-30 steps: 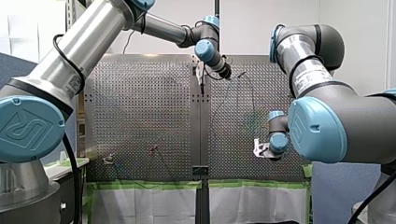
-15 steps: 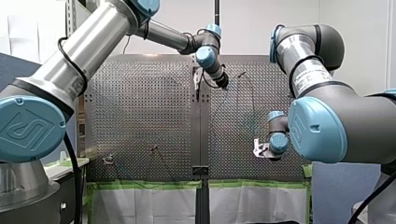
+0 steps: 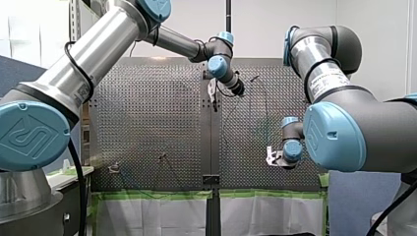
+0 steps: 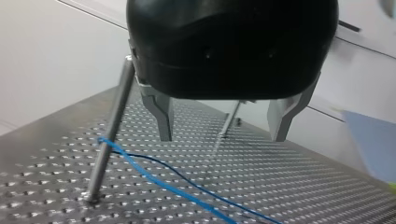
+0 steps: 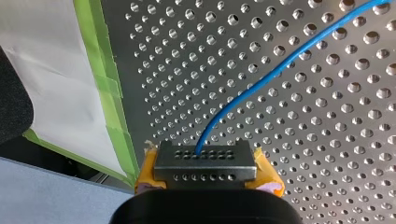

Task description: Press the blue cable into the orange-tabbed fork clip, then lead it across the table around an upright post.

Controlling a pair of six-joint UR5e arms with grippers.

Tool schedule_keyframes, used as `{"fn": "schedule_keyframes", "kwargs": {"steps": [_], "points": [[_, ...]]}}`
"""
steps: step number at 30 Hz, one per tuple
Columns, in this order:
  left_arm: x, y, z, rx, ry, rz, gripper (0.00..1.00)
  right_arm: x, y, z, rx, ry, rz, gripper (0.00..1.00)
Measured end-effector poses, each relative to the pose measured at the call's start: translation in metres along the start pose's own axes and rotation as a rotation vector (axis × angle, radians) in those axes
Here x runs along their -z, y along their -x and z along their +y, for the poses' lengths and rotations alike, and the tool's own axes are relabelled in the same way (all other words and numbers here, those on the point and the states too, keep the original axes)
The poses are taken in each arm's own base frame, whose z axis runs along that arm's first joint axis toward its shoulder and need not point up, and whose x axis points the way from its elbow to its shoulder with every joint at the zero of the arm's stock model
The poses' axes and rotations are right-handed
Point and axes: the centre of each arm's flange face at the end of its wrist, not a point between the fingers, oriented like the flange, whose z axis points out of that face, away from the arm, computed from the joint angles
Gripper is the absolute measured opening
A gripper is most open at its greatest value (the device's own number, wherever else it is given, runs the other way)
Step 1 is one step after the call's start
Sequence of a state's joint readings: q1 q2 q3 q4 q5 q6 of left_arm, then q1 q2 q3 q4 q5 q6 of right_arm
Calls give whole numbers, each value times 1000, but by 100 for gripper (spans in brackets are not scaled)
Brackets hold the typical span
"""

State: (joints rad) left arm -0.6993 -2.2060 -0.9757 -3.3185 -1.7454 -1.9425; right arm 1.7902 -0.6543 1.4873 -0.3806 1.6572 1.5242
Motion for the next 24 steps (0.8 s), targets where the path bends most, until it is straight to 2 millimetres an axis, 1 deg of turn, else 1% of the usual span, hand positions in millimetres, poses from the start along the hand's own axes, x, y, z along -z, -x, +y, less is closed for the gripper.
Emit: {"fn": "schedule_keyframes", "kwargs": {"steps": [6,8,12,16,17,20,24], "points": [[-8,6,4,69,2,-59,100,0,0,-1,2,0,0,0],[-13,6,7,93,4,-76,100,0,0,-1,3,-1,1,0],[-25,-7,10,131,-12,-81,100,1,0,-2,4,-1,1,0],[-42,-29,14,173,-33,-76,100,1,0,-3,4,-2,2,0],[-44,-31,15,183,-33,-80,100,1,0,-3,4,-2,2,0],[-50,-33,18,216,-36,-102,100,1,0,-4,5,-4,2,0],[-56,-30,20,263,-39,-141,100,1,0,-5,6,-5,2,0]]}}
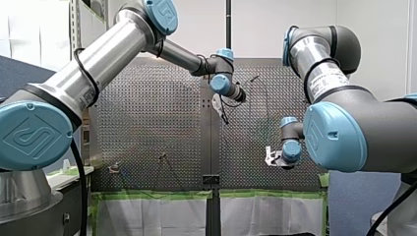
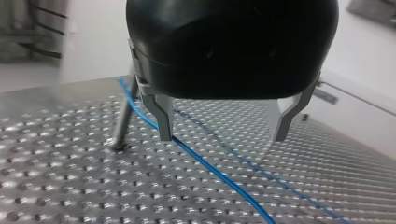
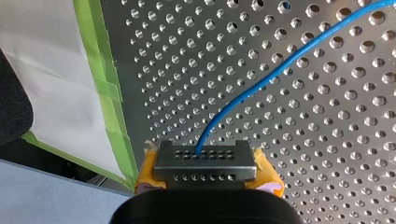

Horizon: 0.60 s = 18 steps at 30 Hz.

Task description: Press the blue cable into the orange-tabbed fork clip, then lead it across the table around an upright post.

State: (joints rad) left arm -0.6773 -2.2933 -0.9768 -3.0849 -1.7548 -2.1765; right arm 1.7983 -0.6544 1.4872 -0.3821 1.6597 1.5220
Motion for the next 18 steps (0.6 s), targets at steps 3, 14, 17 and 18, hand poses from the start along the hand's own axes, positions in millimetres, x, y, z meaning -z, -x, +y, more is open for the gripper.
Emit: {"fn": "schedule_keyframes", "kwargs": {"steps": [3,14,17,18], "points": [[-4,3,1,35,-5,-31,100,0,0,-1,0,-1,0,0],[-14,15,8,158,-3,-124,100,-2,2,8,-20,33,-4,0],[-17,13,13,188,0,-124,100,-3,5,9,-29,39,-8,0],[-18,11,16,196,1,-121,100,-3,7,10,-32,41,-11,0]]}}
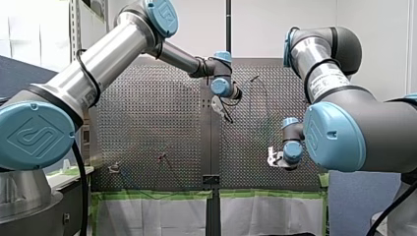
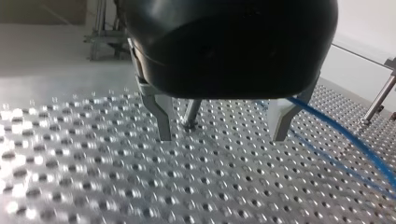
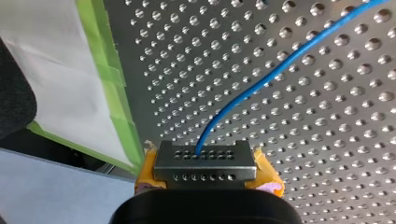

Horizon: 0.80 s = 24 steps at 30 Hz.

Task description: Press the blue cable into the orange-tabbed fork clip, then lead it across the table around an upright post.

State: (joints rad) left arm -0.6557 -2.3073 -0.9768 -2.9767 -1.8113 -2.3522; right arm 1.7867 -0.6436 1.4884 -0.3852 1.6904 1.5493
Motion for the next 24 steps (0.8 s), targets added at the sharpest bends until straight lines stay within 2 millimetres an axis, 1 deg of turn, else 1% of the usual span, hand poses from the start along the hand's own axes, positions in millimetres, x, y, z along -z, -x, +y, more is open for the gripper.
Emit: {"fn": "schedule_keyframes", "kwargs": {"steps": [4,7,13,19,24], "points": [[-7,-12,15,38,-2,23,100,-4,16,4,-11,14,-23,0],[-10,-13,20,68,-9,23,100,-8,28,10,-23,38,-40,0],[-17,-6,30,125,-6,15,100,-16,49,21,-56,92,-50,0],[-19,-1,34,176,-6,13,100,-26,71,38,-86,139,-57,0],[-24,8,43,213,-3,9,100,-34,88,52,-111,163,-55,0]]}}
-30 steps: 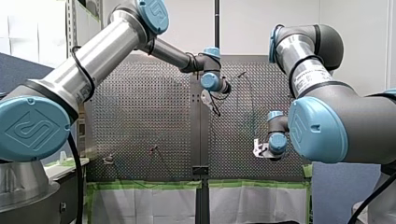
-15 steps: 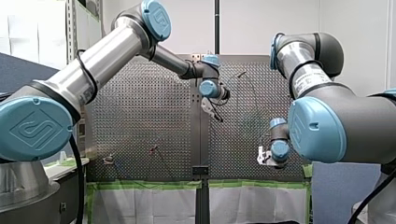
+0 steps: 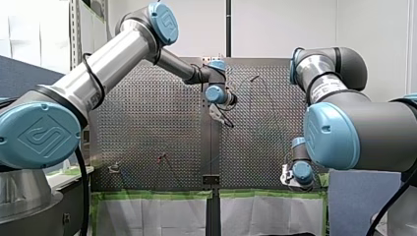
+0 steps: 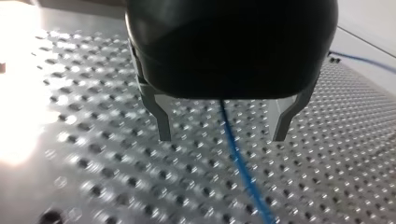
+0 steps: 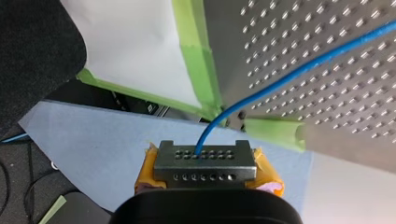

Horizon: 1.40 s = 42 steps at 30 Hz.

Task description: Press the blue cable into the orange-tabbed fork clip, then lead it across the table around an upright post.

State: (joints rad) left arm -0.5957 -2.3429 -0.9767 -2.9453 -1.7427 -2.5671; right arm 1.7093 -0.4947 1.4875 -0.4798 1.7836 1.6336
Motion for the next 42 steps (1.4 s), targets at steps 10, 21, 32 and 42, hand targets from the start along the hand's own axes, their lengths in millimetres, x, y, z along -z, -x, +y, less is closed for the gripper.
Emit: {"fn": "schedule_keyframes", "kwargs": {"steps": [10,21,32,42], "points": [[-3,11,8,81,19,-21,100,-26,23,46,-17,25,-13,0],[-3,14,11,75,39,-19,100,-40,15,72,-29,44,16,0],[7,14,20,-10,133,5,100,-40,14,64,-25,6,25,0],[18,16,24,-78,210,36,100,-39,15,59,-17,-2,26,0]]}}
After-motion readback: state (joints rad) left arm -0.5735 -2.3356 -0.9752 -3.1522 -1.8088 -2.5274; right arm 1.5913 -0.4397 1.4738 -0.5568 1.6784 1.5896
